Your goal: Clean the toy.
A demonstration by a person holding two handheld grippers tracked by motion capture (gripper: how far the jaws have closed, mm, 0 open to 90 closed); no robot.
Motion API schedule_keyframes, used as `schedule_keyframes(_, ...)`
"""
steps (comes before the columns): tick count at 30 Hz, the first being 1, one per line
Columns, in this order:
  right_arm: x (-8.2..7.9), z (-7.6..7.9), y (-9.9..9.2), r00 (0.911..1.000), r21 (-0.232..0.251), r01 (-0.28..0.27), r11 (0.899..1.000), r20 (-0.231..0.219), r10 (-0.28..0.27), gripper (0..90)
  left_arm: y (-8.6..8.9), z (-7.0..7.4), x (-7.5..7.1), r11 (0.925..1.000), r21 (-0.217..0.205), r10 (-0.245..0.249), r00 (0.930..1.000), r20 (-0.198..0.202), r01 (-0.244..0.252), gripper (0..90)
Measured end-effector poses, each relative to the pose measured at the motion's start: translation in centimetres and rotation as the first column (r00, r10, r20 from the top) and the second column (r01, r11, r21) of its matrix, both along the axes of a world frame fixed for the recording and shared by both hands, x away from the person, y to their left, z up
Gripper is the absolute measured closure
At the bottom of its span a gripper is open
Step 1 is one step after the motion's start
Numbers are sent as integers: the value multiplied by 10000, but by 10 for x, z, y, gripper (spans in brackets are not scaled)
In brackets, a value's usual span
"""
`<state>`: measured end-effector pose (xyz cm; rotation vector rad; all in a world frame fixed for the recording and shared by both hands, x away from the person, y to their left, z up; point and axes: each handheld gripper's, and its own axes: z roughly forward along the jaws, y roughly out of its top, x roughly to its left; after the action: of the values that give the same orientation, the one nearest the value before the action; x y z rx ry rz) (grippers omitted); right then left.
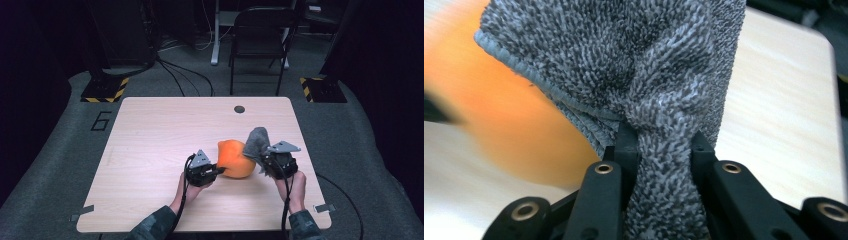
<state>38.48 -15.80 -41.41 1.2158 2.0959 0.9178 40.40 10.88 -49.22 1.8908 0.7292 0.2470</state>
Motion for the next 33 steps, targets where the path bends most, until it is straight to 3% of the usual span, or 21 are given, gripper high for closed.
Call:
schedule_keyframes(2,-8,6,18,9982,21,-570,9984,212,569,747,-1,-1,0,10000,78,-31,10000,-75,31,777)
schedule_keyframes(5,-17,4,48,9881,-249,-1499,9884,314,1507,748,-3,-2,0,9997,223,-85,9999,-76,86,776)
schedule_keyframes(9,-19,-14,73,9807,-1038,-1954,9752,-210,1942,748,-4,-3,-1,9987,499,-36,9999,-96,40,776)
schedule_keyframes(12,-16,-17,69,9805,-1061,-1964,9748,-292,1943,749,-4,-4,-1,9989,454,-94,9998,-173,101,776)
schedule_keyframes(19,-7,-20,52,9878,-779,-1531,9851,-396,1504,749,-4,-5,0,9986,511,-151,9997,-208,161,774)
schedule_keyframes(26,3,-26,32,9948,-549,-843,9949,-619,809,749,-4,-5,1,9983,544,-203,9995,-255,217,774)
schedule_keyframes(33,13,-36,15,9948,-540,-257,9982,-1000,202,749,-4,-5,1,9979,590,-242,9993,-268,257,774)
